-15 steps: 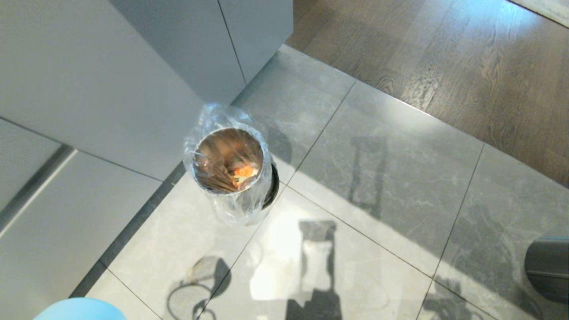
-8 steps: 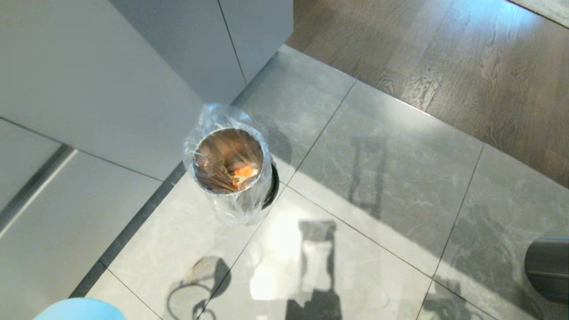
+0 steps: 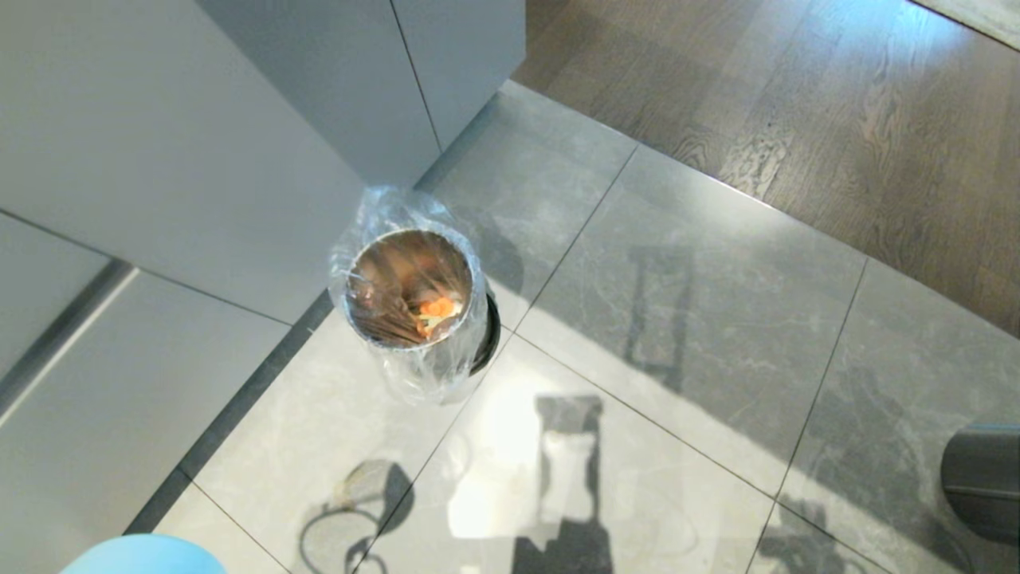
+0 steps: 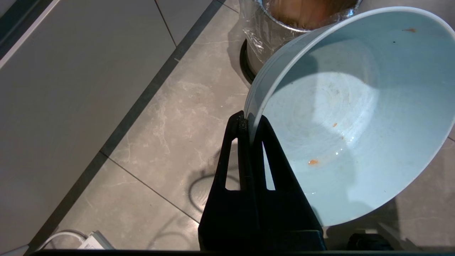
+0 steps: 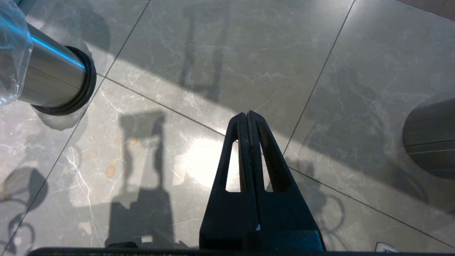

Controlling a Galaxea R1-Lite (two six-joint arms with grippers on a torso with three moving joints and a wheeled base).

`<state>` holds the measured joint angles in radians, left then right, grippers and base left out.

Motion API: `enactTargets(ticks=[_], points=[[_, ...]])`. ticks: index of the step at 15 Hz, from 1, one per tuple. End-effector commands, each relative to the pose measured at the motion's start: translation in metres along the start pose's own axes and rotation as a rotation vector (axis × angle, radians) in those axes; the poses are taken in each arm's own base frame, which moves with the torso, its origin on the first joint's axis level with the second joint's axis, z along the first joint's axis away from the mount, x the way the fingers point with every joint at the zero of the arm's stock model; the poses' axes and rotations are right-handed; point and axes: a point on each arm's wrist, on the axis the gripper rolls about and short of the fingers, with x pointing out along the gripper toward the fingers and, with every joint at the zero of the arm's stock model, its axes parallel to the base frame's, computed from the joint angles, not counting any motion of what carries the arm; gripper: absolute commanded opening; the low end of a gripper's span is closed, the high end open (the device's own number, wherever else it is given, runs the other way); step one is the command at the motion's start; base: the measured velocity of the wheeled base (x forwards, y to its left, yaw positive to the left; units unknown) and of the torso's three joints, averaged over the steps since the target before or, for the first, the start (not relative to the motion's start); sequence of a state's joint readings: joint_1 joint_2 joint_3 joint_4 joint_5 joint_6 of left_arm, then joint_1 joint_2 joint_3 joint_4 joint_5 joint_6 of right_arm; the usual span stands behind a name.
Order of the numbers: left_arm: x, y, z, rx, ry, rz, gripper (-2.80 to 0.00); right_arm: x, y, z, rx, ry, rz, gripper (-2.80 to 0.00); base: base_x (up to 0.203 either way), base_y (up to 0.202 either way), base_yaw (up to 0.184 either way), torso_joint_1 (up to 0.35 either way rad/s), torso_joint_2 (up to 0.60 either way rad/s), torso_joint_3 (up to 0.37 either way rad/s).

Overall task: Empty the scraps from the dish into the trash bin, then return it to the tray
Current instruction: Put the bowl back to the table

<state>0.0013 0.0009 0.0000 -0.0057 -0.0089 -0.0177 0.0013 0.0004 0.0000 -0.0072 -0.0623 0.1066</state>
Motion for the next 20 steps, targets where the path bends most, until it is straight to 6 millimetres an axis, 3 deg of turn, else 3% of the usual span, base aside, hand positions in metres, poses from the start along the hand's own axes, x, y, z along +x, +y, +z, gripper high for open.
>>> enactTargets(ticks=[1, 6, 20], points=[[0.0001, 0.0000, 0.0001, -0.001, 0.000, 0.000, -2.80, 0.0000, 0.0000, 0.0000, 0.001, -0.001, 0.000, -2.80, 0.000, 0.000, 0.000, 0.000, 0.00, 0.000], [0.0001, 0.0000, 0.0002, -0.002, -0.001, 0.000, -2.80, 0.0000, 0.0000, 0.0000, 0.001, -0.001, 0.000, -2.80, 0.000, 0.000, 0.000, 0.000, 0.00, 0.019], [0.0001, 0.0000, 0.0001, -0.002, 0.000, 0.000, -2.80, 0.0000, 0.0000, 0.0000, 0.001, -0.001, 0.000, -2.80, 0.000, 0.000, 0.000, 0.001, 0.00, 0.192]])
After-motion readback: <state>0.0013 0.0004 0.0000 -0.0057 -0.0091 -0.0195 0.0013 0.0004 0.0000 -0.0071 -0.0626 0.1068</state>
